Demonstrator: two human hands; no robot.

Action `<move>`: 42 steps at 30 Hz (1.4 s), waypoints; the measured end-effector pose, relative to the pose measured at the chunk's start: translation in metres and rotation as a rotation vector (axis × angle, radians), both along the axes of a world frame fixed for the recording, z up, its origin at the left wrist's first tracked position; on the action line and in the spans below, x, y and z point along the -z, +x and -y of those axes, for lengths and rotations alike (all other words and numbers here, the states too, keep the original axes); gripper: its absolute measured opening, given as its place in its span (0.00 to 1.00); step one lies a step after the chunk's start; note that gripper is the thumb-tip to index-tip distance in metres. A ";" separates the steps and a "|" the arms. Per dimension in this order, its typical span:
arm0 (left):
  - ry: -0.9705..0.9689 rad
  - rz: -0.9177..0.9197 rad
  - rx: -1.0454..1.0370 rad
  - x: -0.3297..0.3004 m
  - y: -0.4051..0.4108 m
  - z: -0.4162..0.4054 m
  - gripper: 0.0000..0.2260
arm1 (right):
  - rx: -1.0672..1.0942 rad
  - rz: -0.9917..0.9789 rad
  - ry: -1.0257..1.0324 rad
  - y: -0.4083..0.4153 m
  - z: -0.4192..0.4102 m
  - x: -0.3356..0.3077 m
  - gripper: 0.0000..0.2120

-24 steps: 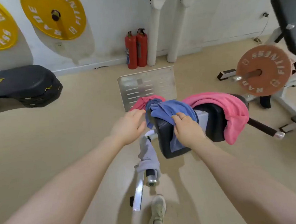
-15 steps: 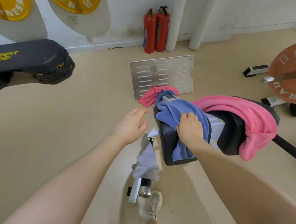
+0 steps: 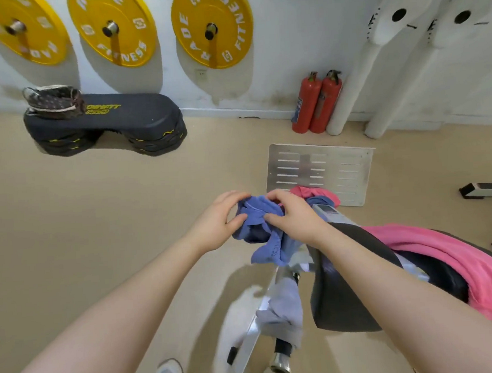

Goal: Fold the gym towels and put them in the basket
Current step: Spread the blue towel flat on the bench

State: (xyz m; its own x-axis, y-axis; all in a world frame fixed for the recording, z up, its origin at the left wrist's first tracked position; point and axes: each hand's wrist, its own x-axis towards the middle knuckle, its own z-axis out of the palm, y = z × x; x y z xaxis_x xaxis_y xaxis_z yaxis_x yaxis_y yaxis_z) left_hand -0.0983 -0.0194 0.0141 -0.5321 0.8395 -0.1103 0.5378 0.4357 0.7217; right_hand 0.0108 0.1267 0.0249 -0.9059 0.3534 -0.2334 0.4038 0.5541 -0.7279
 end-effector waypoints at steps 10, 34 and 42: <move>0.009 0.018 -0.139 -0.039 -0.147 0.138 0.10 | -0.107 -0.049 -0.047 -0.153 0.118 -0.040 0.12; 0.187 0.030 -0.673 -0.082 -0.523 0.290 0.12 | -0.103 -0.376 -0.086 -0.572 0.305 -0.051 0.02; 0.550 0.469 -1.023 -0.093 -0.690 0.251 0.11 | -0.259 -0.251 -0.037 -0.732 0.297 -0.037 0.16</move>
State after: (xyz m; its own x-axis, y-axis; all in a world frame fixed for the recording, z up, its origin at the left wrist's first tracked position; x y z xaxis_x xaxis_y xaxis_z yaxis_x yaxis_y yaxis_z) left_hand -0.7880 -0.2707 0.1071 -0.9710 0.0595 -0.2315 -0.2264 0.0817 0.9706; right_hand -0.7209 -0.1708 0.0616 -0.9950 0.1002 -0.0004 0.0594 0.5864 -0.8078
